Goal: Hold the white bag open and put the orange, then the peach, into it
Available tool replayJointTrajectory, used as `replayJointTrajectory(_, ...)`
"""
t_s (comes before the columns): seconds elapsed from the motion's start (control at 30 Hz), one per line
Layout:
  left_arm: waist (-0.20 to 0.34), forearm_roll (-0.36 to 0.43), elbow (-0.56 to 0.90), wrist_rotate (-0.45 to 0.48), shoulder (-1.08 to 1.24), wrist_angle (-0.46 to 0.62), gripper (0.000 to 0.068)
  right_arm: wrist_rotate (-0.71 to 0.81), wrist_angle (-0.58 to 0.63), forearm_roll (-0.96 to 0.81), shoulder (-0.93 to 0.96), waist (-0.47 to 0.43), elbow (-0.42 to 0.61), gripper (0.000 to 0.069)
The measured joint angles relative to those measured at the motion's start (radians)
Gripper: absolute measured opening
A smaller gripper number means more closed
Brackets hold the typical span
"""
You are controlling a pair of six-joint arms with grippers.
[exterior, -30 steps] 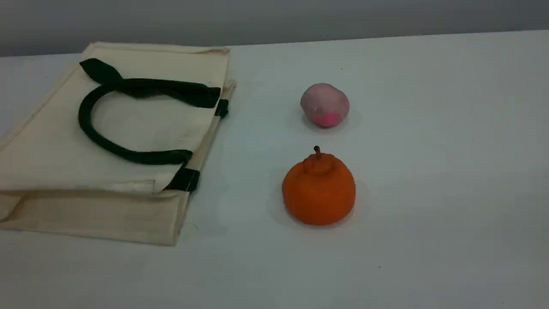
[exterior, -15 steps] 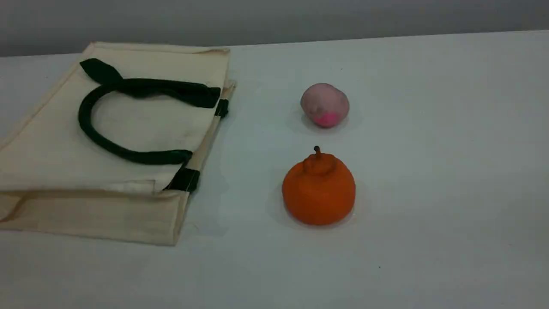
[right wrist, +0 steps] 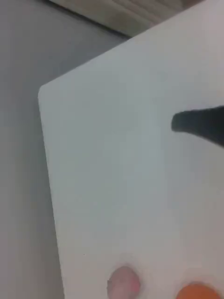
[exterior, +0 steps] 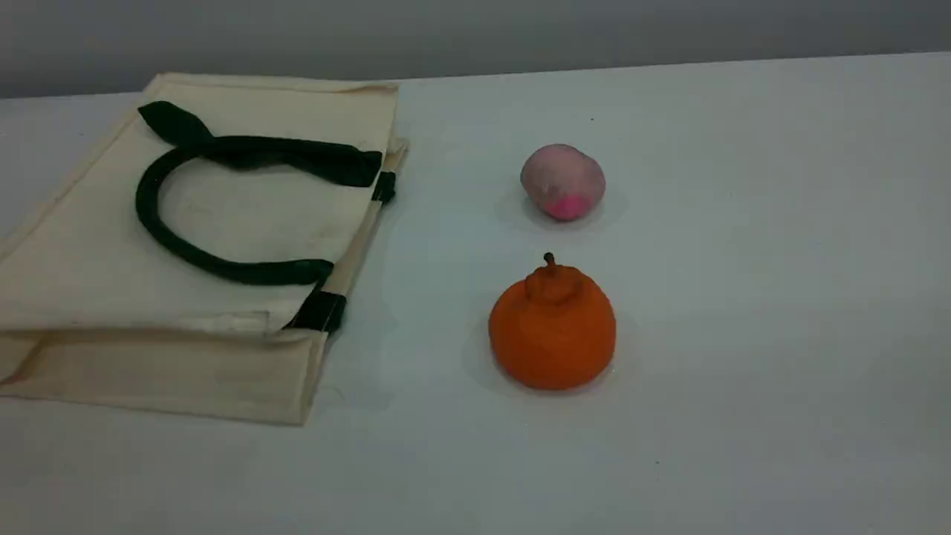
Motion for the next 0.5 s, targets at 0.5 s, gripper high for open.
replayJointTrajectory(0.5,0.0,0.132,-0.15,-0.18,0.264,-0.104,0.0401,-0.129,-0.174,0.151,0.171,0.011,-0.078,0.0567)
